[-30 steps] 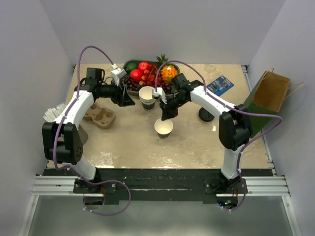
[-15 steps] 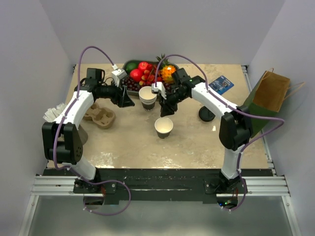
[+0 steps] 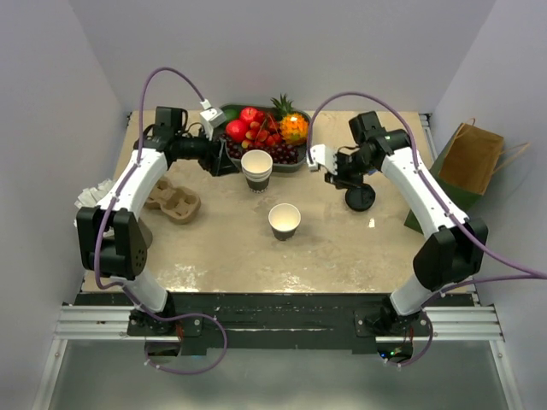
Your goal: Pack the takeout coffee
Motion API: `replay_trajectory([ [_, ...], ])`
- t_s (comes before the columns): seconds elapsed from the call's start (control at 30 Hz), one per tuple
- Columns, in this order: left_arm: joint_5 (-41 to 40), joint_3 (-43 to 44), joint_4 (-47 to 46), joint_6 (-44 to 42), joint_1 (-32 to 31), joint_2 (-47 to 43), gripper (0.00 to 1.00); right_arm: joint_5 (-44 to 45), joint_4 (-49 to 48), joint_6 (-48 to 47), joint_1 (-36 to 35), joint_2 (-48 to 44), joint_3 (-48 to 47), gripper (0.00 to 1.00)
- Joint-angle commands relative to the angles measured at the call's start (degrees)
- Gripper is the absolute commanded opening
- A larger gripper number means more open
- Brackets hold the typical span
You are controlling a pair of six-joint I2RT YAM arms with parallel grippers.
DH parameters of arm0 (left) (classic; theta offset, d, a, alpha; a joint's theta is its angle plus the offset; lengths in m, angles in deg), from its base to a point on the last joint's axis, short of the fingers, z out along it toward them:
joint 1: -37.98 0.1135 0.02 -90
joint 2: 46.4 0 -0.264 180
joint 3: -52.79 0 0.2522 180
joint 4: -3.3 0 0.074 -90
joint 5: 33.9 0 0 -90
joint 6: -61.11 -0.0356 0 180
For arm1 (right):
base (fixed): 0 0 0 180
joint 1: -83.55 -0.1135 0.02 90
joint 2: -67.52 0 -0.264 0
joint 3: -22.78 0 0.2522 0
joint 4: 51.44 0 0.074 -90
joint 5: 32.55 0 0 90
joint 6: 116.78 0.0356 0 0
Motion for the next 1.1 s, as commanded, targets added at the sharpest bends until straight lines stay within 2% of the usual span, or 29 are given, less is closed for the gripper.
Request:
replay_trajectory([
  [0.0, 2.3, 3.1, -2.0, -2.6, -1.3, 0.6, 0.77, 11.6, 8.1, -14.9, 2.6, -0.9, 5.4, 0.29],
  [0.13, 2.2, 2.0, -2.0, -3.5, -1.8, -0.2, 0.76, 14.9, 13.1, -23.4, 4.1, 1.3, 5.2, 0.28],
  [0.33, 1.6, -1.5, -2.7, -4.0, -2.0, -2.7, 0.76, 23.5, 10.2, -30.5, 4.7, 1.8, 10.1, 0.29],
  [0.57, 0.2, -4.6, -2.2, -5.1, -2.0, -5.4, 0.76, 26.4, 5.9, -32.4, 5.6, 5.3, 10.9, 0.31],
  [1.07, -1.5, -5.7, -1.4, -6.1, -2.0, -5.8, 0.77, 28.3, 3.5, -34.6, 6.4, 10.9, 10.5, 0.31],
])
